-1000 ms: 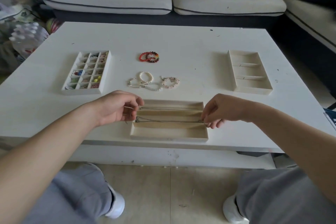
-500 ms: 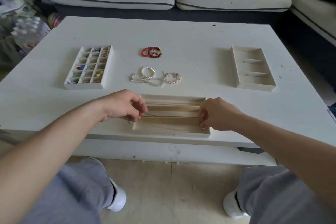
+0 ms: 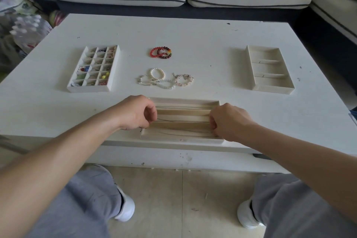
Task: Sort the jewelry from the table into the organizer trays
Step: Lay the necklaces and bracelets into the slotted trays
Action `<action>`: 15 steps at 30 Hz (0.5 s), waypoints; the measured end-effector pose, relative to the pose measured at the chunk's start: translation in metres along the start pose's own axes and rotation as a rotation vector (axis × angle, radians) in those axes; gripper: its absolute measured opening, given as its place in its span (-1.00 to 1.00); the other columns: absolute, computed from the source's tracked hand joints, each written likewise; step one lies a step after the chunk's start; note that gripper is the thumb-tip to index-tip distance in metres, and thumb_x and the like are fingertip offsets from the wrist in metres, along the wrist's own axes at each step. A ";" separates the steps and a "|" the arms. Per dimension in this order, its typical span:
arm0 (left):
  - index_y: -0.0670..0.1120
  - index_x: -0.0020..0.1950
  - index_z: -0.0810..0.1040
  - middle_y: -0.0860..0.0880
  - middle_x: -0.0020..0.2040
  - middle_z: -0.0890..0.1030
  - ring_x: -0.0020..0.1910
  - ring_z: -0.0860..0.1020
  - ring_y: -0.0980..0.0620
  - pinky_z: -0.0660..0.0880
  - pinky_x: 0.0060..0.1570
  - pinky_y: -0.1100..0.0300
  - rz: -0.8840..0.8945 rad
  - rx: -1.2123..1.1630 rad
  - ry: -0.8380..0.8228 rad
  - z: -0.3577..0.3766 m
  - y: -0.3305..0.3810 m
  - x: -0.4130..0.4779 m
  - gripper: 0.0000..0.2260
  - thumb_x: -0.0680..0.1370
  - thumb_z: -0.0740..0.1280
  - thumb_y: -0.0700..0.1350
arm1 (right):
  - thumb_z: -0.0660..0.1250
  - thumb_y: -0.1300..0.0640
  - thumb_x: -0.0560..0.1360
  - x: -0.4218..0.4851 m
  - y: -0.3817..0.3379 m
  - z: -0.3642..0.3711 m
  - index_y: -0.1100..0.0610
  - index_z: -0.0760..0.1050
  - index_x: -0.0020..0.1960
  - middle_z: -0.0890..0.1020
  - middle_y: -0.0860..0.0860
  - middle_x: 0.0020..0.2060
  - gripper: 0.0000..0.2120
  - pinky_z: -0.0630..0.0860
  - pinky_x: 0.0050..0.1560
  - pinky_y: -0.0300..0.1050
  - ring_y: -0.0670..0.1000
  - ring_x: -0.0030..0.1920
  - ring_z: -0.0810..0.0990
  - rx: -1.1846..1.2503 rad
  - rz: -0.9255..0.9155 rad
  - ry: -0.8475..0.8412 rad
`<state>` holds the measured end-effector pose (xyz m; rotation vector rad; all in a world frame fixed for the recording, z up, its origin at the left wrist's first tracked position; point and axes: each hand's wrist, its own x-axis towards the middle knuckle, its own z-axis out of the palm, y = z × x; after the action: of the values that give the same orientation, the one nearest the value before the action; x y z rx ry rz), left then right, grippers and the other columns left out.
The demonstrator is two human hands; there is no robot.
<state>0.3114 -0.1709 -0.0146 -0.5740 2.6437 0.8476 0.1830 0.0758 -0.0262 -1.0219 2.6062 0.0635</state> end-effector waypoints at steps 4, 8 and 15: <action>0.08 -0.17 0.64 0.12 -0.18 0.69 -0.15 0.64 0.11 0.60 -0.10 0.18 0.031 0.029 -0.024 0.000 0.003 -0.003 -0.73 0.40 0.52 -0.31 | 0.30 0.23 0.46 -0.001 -0.002 -0.001 -0.03 0.57 -0.11 0.52 -0.05 -0.24 -0.83 0.41 -0.24 -0.16 0.09 -0.20 0.54 -0.080 -0.056 0.040; 0.13 -0.15 0.65 0.18 -0.16 0.68 -0.13 0.65 0.10 0.63 -0.03 -0.03 0.058 0.064 -0.010 -0.006 0.006 -0.009 -0.73 0.45 0.43 -0.28 | 0.42 0.12 0.43 0.003 0.005 -0.014 -0.05 0.52 -0.19 0.56 -0.14 -0.24 -0.89 0.38 -0.33 -0.18 -0.03 -0.22 0.53 0.043 -0.059 0.050; 0.11 -0.13 0.66 0.22 -0.11 0.70 0.02 0.64 0.20 0.59 0.07 0.15 0.047 0.140 -0.207 -0.006 0.009 -0.014 -0.62 0.43 0.24 -0.36 | 0.28 0.26 0.46 0.000 0.019 -0.030 -0.06 0.61 -0.08 0.72 -0.22 -0.26 -0.75 0.54 -0.13 -0.23 -0.22 -0.13 0.64 0.325 -0.164 -0.186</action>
<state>0.3188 -0.1641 0.0003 -0.3694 2.5098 0.6881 0.1611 0.0846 0.0007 -1.0490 2.2613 -0.2821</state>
